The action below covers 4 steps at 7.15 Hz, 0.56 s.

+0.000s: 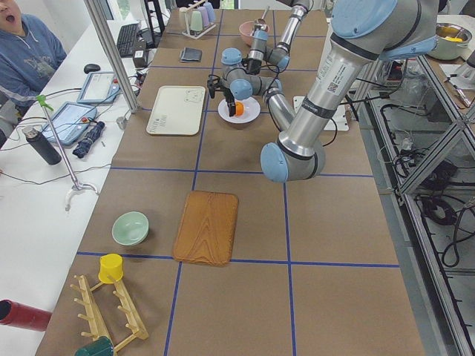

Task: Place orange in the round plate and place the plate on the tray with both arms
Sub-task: 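Grip the plate rims with the left and right grippers from opposite sides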

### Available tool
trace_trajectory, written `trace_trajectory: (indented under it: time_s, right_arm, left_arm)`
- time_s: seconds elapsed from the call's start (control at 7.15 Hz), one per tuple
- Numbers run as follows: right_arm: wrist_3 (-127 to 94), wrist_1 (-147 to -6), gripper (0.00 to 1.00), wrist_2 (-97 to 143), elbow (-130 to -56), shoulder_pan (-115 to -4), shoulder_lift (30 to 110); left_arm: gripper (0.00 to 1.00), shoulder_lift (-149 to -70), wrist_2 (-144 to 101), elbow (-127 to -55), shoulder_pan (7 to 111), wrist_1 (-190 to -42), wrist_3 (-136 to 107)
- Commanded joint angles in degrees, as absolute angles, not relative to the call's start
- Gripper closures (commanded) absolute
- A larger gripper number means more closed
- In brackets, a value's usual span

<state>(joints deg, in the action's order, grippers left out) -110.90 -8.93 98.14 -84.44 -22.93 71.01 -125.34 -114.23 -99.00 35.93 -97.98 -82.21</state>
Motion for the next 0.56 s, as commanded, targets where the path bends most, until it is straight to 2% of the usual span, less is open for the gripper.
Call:
trace_trajectory:
  time_s: [0.0, 0.42]
  right_arm:
    - [-110.57, -4.61, 0.05, 90.66, -84.12, -19.71, 71.02]
    - [-108.98, -2.11, 0.07, 87.89, -83.06, -17.58, 71.72]
  left_arm:
    - [0.02, -124.81, -114.52, -100.28, 36.3, -96.51, -81.65]
    - [0.02, -124.8, -114.52, -100.46, 36.39, -96.5, -81.65]
